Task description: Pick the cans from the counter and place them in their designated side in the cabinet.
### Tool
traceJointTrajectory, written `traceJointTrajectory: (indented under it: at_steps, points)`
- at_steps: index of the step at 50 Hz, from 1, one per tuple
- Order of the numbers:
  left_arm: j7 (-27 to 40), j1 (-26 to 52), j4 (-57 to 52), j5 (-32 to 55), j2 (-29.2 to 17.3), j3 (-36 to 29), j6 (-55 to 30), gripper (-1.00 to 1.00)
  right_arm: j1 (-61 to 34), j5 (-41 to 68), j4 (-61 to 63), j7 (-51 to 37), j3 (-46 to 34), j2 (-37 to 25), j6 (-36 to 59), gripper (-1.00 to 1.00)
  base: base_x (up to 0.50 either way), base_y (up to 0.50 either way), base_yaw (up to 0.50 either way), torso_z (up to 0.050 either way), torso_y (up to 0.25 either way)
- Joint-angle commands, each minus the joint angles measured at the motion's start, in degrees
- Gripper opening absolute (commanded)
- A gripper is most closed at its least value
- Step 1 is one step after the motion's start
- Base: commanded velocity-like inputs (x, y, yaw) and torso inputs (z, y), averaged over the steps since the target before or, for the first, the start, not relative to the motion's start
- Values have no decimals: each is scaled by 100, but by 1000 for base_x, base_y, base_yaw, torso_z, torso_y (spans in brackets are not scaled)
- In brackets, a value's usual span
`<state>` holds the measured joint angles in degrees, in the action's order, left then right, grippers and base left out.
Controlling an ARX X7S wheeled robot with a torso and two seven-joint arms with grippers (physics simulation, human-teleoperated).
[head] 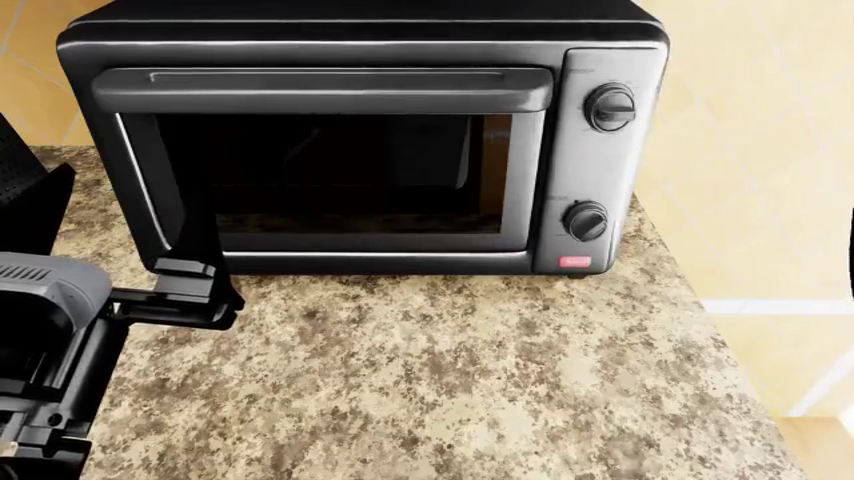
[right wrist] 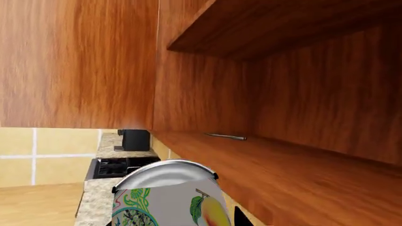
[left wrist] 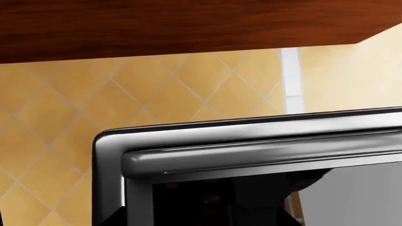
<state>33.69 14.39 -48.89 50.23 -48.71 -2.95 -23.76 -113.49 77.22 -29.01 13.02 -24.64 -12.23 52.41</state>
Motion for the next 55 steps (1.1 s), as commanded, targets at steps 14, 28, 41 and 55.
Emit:
traceJointTrajectory:
  at_steps: [14, 28, 41, 55]
  points:
    - [-2, 27, 20, 60, -47, 25, 22, 100, -2110, -1730, -3828, 1820, -474, 1034, -1937, -100, 0, 0, 0, 1, 1]
    - [-10, 46, 41, 35, -22, -26, 35, 100, -2151, -3364, -3756, 1207, 680, 1221, -2131, -100, 0, 0, 0, 0, 1]
    - [-38, -14, 72, -2, -20, -20, 94, 100, -2151, -3776, -3681, 261, 848, 1222, -1951, -100, 0, 0, 0, 0, 1]
    - [-67, -82, 138, -28, -31, 5, 148, 100, -2151, -3904, -3791, -921, 880, 1222, -1793, -100, 0, 0, 0, 1, 1]
